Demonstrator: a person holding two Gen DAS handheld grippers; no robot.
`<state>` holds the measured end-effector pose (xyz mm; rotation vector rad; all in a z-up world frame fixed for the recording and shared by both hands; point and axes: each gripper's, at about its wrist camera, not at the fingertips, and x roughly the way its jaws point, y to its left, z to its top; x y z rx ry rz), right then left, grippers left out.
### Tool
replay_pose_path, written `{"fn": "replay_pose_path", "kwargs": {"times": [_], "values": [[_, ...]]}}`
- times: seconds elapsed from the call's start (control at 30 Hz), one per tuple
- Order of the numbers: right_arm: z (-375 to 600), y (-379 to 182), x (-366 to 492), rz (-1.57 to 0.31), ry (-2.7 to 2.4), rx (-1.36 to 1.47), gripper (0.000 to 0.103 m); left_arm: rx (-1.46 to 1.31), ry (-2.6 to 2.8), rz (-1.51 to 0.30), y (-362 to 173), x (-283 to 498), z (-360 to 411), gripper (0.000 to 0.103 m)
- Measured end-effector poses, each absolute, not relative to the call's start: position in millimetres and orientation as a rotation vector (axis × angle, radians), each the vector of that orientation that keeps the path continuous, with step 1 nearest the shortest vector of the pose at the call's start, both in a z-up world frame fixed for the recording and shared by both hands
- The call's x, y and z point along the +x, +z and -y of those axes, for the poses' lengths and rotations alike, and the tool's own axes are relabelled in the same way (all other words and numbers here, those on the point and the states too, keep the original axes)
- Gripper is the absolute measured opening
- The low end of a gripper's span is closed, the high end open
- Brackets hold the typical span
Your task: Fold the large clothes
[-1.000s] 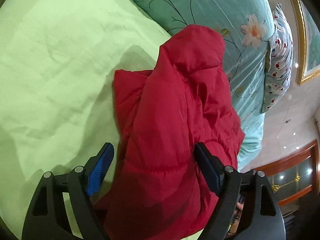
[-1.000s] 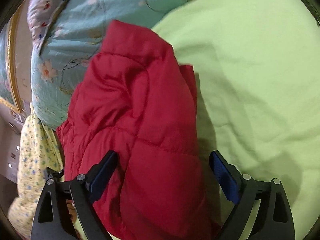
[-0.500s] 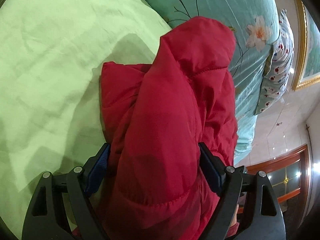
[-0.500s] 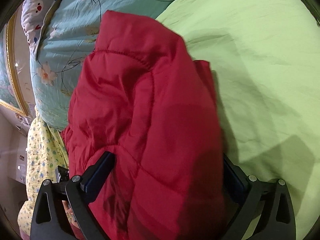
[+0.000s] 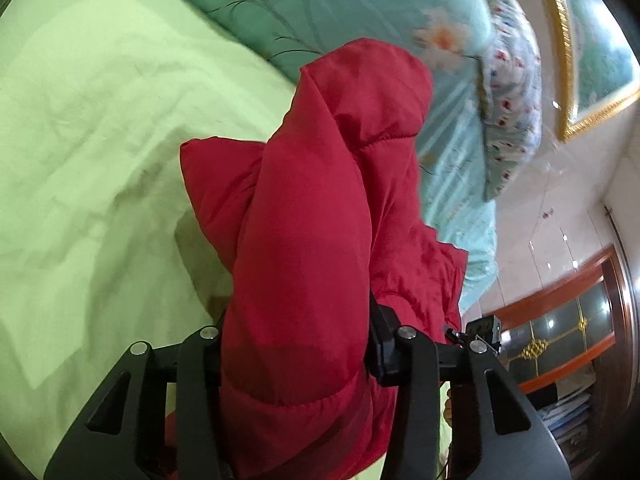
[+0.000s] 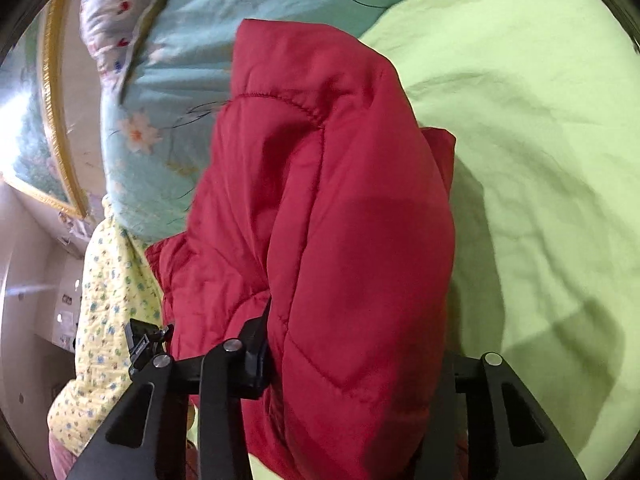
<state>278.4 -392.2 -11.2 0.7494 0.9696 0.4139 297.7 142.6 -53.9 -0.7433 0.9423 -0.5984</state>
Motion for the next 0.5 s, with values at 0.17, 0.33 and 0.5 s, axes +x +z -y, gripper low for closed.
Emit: {"fn": "replay_pose_path", "kwargs": {"times": [0.17, 0.33, 0.5], "values": [[386.5, 5.8, 233.0, -0.97, 0.453, 0.728, 0.04, -0.71, -0.644, -0.925, -30.3, 245.2, -147.6, 0.042], [383.4, 9.3, 186.3, -0.985, 0.477, 0.743, 0.04, -0.725, -0.667, -0.935, -27.1, 187.8, -160.9, 0.042], [377.9, 3.9, 143.1, -0.999, 0.493, 0.756, 0.04, -0.752, -0.679, -0.958, -31.8, 144.2, -170.3, 0.041]]}}
